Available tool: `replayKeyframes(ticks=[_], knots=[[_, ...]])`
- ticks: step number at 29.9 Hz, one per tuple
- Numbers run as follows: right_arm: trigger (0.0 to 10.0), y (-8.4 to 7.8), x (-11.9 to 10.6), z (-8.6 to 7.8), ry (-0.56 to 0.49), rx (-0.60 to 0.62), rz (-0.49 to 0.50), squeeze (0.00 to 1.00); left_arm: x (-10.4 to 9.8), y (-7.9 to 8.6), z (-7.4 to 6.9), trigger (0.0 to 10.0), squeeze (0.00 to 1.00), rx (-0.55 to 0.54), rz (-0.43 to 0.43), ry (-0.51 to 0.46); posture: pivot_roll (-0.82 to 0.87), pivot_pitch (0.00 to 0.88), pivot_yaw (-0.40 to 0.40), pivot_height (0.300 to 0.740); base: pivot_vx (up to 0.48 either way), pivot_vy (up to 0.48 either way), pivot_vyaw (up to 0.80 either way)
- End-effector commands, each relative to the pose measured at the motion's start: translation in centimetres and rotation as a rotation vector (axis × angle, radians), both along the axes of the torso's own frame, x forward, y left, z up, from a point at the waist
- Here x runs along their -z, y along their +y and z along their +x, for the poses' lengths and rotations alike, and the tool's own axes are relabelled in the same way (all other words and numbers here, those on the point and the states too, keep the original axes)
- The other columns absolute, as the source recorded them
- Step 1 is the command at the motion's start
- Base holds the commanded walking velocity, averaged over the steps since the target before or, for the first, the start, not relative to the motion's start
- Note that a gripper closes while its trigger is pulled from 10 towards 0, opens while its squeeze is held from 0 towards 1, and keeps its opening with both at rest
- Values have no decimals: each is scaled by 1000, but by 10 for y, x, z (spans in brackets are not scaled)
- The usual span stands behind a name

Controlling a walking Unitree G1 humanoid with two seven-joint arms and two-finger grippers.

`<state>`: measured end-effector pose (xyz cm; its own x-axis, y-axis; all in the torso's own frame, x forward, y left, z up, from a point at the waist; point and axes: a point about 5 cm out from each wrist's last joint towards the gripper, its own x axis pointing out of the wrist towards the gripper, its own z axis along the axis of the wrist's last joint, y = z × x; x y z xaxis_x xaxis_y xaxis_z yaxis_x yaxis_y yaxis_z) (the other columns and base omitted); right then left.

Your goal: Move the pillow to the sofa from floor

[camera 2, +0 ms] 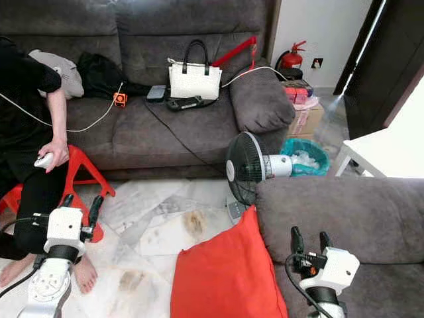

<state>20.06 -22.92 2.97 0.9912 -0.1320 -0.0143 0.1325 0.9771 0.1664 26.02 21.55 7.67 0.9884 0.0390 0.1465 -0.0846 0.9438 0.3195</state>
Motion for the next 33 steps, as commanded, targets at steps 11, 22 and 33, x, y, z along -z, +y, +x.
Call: replayKeyframes(ticks=[11,22,33], knots=[[10000,1,-11,8,25,-7,22,0,-3,-11,1,10000,0,35,4,46,98,0,-24,740,0,0,-420],[10000,0,-11,12,51,-24,13,0,-5,-16,0,10000,0,60,23,60,101,0,-20,740,0,0,-753],[10000,5,-13,18,40,-35,7,0,-6,-19,0,10000,0,86,52,61,110,0,-20,740,0,0,-322]])
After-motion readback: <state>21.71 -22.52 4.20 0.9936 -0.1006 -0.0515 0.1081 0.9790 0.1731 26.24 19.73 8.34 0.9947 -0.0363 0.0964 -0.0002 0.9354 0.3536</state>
